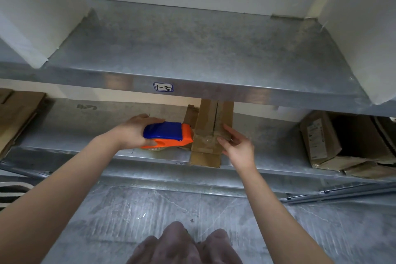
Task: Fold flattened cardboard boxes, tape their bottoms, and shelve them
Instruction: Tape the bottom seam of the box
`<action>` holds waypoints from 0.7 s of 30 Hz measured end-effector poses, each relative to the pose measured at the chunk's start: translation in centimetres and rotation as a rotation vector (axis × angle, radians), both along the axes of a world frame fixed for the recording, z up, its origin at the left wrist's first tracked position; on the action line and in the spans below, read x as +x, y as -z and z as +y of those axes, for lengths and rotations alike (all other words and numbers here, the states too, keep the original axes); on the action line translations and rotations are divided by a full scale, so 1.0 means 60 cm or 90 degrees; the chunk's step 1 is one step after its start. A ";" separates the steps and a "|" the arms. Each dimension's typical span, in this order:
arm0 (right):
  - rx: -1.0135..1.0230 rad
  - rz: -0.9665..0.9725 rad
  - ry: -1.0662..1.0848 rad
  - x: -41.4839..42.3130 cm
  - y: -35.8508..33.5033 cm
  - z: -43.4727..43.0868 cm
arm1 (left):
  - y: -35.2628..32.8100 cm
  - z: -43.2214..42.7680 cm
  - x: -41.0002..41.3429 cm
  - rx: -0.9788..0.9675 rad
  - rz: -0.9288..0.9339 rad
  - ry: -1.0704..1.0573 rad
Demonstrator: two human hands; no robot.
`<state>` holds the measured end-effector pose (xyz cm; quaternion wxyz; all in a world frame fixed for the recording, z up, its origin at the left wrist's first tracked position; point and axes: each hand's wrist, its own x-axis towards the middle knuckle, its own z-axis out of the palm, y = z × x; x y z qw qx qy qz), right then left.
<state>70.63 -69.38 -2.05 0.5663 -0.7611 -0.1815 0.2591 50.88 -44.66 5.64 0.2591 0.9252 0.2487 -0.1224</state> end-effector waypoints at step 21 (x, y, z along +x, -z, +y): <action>-0.004 -0.004 0.023 -0.009 -0.007 -0.001 | 0.025 -0.037 -0.021 0.029 -0.087 -0.091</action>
